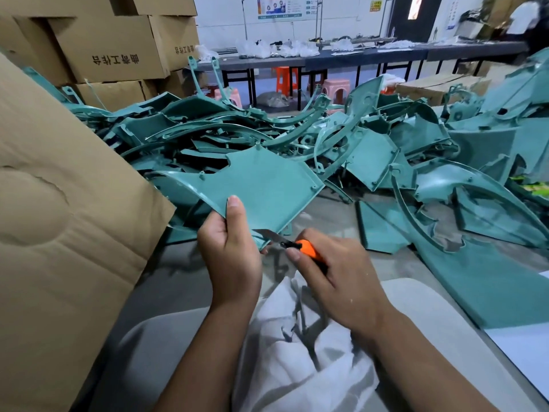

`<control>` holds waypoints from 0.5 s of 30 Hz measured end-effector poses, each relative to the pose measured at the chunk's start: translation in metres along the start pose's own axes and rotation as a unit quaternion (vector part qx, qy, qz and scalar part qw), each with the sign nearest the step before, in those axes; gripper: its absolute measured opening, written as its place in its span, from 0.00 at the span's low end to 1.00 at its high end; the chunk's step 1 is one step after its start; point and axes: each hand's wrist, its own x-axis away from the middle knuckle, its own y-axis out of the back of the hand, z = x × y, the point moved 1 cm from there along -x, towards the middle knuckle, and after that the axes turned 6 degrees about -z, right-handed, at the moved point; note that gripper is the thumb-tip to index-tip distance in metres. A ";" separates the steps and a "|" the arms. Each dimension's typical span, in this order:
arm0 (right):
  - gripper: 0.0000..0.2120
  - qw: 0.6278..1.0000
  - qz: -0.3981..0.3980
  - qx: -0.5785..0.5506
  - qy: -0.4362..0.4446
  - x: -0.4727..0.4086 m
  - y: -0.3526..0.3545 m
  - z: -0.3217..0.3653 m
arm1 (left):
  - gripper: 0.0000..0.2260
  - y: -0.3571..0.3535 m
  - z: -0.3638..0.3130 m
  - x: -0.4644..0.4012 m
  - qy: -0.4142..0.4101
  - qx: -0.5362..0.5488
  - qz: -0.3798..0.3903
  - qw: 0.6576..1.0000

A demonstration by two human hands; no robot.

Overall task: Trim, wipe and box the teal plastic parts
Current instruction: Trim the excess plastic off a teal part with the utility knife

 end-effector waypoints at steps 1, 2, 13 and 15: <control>0.17 1.000 -0.003 0.001 -0.001 0.000 0.000 0.001 | 0.20 0.000 -0.001 -0.001 0.001 0.001 0.002 1.000; 0.17 1.000 -0.007 0.003 -0.006 0.000 0.000 0.001 | 0.19 0.000 -0.002 -0.001 0.008 0.000 0.004 1.000; 0.21 0.960 -0.180 0.100 -0.190 -0.004 0.029 -0.041 | 0.12 0.011 -0.018 0.013 0.025 0.063 0.104 0.992; 0.22 0.948 -0.209 0.104 -0.215 -0.004 0.037 -0.050 | 0.11 0.013 -0.019 0.013 -0.014 0.052 0.127 0.990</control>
